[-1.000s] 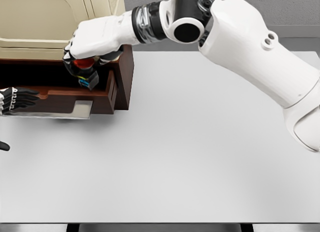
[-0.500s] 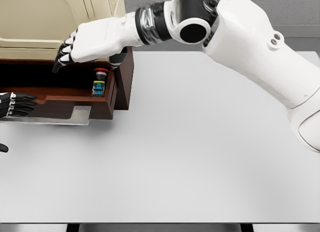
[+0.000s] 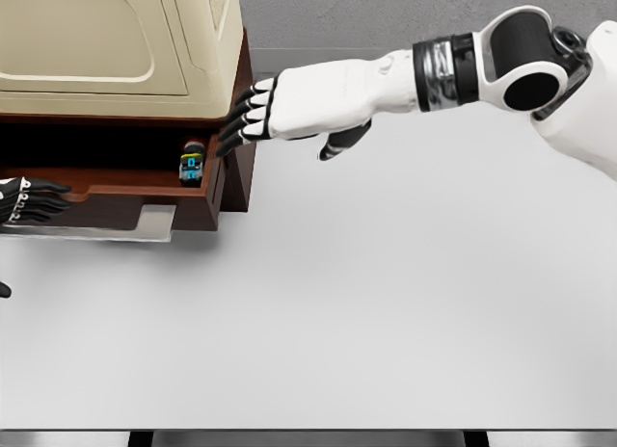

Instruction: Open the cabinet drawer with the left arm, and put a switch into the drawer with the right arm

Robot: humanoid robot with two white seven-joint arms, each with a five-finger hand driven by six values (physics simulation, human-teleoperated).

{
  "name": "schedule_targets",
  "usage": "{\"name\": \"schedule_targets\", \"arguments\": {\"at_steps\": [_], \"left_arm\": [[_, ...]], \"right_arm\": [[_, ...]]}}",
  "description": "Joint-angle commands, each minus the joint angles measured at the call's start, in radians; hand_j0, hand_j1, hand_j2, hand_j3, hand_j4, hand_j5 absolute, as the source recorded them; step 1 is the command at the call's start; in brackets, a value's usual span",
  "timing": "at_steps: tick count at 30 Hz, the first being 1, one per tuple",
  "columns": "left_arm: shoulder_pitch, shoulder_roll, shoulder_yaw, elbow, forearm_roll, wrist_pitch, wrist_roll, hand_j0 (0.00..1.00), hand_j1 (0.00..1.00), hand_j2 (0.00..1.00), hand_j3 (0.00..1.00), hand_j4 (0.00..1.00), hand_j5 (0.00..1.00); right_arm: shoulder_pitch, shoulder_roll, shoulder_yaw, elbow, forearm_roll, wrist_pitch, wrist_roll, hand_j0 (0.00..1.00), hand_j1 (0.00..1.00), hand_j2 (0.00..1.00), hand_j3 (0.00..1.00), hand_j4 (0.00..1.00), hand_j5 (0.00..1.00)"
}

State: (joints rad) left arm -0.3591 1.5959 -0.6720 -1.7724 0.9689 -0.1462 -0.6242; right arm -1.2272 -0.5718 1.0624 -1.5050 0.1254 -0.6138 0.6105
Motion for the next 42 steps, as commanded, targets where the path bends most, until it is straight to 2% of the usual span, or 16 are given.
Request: {"name": "schedule_targets", "arguments": {"at_steps": [1, 5, 7, 9, 10, 19, 24, 28, 31, 32, 33, 38, 42], "left_arm": [[0.0, -0.002, 0.005, 0.005, -0.016, -0.012, 0.013, 1.0, 1.0, 1.0, 1.0, 1.0, 1.0], [0.0, -0.005, 0.017, 0.004, -0.016, -0.013, 0.013, 1.0, 1.0, 1.0, 1.0, 1.0, 1.0], [-0.012, -0.005, 0.018, 0.004, -0.009, -0.013, 0.013, 1.0, 1.0, 1.0, 1.0, 1.0, 1.0], [-0.014, -0.007, 0.018, 0.004, -0.006, -0.013, 0.013, 1.0, 1.0, 1.0, 1.0, 1.0, 1.0], [-0.014, -0.008, 0.018, 0.005, -0.006, -0.013, 0.013, 1.0, 1.0, 1.0, 1.0, 1.0, 1.0], [-0.034, -0.04, 0.02, 0.004, 0.004, -0.047, 0.013, 1.0, 1.0, 1.0, 1.0, 1.0, 1.0], [-0.08, -0.053, 0.02, 0.004, 0.019, -0.084, 0.013, 1.0, 1.0, 1.0, 1.0, 1.0, 1.0], [-0.086, -0.051, 0.02, 0.004, 0.033, -0.2, 0.013, 1.0, 1.0, 1.0, 1.0, 1.0, 1.0], [-0.087, -0.053, 0.02, 0.004, 0.037, -0.349, 0.013, 1.0, 1.0, 1.0, 1.0, 1.0, 1.0], [-0.093, -0.088, 0.018, 0.004, 0.037, -0.438, 0.013, 1.0, 1.0, 1.0, 1.0, 1.0, 1.0], [-0.096, -0.109, 0.018, 0.004, 0.036, -0.465, 0.013, 1.0, 1.0, 1.0, 1.0, 1.0, 1.0], [-0.126, -0.16, 0.017, 0.004, 0.036, -0.465, 0.013, 1.0, 1.0, 1.0, 1.0, 1.0, 1.0], [-0.175, -0.3, 0.014, 0.004, 0.014, -0.465, 0.013, 1.0, 1.0, 1.0, 1.0, 1.0, 1.0]], "right_arm": [[0.002, -0.075, -0.002, -0.003, -0.013, 0.003, -0.003, 1.0, 1.0, 1.0, 1.0, 1.0, 1.0], [0.052, -0.174, -0.002, 0.017, -0.012, 0.003, -0.001, 1.0, 1.0, 1.0, 1.0, 1.0, 1.0], [0.057, -0.178, -0.002, 0.029, -0.012, 0.003, -0.003, 1.0, 1.0, 1.0, 1.0, 1.0, 1.0], [0.058, -0.172, -0.002, 0.124, -0.012, 0.003, -0.003, 1.0, 1.0, 1.0, 1.0, 1.0, 1.0], [0.08, -0.172, -0.001, 0.149, -0.012, 0.003, -0.003, 1.0, 1.0, 1.0, 1.0, 1.0, 1.0], [0.097, -0.178, -0.002, 0.152, -0.012, 0.003, -0.003, 1.0, 1.0, 1.0, 1.0, 1.0, 1.0], [0.095, -0.178, -0.004, 0.149, -0.01, 0.003, -0.003, 1.0, 1.0, 1.0, 1.0, 1.0, 1.0], [0.104, -0.18, -0.002, 0.149, -0.01, 0.003, -0.005, 1.0, 1.0, 1.0, 1.0, 1.0, 1.0], [0.107, -0.178, -0.002, 0.149, -0.01, 0.003, -0.009, 1.0, 1.0, 1.0, 1.0, 1.0, 1.0], [0.107, -0.178, -0.002, 0.149, -0.012, 0.003, -0.009, 1.0, 1.0, 1.0, 1.0, 1.0, 1.0], [0.107, -0.18, -0.002, 0.149, -0.012, 0.003, -0.009, 1.0, 1.0, 1.0, 1.0, 1.0, 1.0], [0.109, -0.194, -0.004, 0.149, -0.012, 0.003, -0.009, 1.0, 1.0, 1.0, 1.0, 1.0, 1.0], [0.117, -0.214, -0.015, 0.149, -0.012, 0.003, -0.009, 1.0, 1.0, 1.0, 1.0, 1.0, 1.0]]}}
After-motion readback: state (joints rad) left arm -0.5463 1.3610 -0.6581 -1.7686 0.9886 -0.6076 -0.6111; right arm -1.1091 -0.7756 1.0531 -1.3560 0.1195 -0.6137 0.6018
